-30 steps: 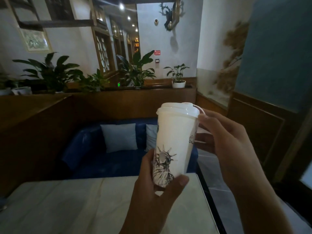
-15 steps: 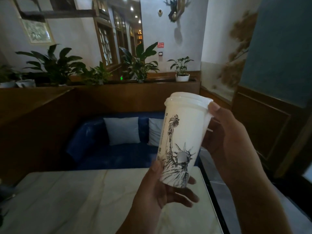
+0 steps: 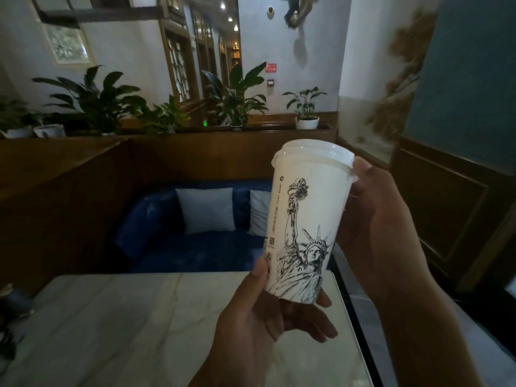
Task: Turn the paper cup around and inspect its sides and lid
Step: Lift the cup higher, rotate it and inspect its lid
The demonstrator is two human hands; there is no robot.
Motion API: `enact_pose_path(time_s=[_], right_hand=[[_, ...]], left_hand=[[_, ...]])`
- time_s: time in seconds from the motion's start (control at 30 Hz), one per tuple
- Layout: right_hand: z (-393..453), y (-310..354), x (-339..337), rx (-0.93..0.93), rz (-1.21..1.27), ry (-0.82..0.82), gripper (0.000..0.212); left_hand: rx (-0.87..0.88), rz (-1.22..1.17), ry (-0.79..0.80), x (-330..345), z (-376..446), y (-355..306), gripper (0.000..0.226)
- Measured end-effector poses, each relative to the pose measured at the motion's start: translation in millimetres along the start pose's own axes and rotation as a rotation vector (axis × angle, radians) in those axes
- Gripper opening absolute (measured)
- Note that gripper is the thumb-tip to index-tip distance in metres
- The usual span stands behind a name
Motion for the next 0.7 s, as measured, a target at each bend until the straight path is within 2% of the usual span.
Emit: enact_pose_path(time_s=[0.33, 0.47, 0.7], right_hand=[[6.1, -11.5, -3.7, 0.089, 0.047, -0.033, 0.050], [12.6, -16.3, -8.9, 0.077, 0.006, -0.064, 0.041], [7.3, -4.1, -20.0, -0.091, -0.155, -0.155, 0.028]], left_hand=[[0.056, 0.103, -0.087, -4.8, -1.0, -9.5, 0.073], [0.076, 0.140, -0.120, -10.5, -0.8, -11.8, 0.077], [0.161, 0.242, -0.196, -21.3, -2.7, -18.3, 0.067]])
Point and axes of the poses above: each hand's wrist, its own z-axis towards the middle knuckle, its own x-axis out of the palm, y = z × x, the point moved 9 cm from there along z, towards the middle knuckle, and after that the axes turned 1 degree about -y, right-handed, at the moved point
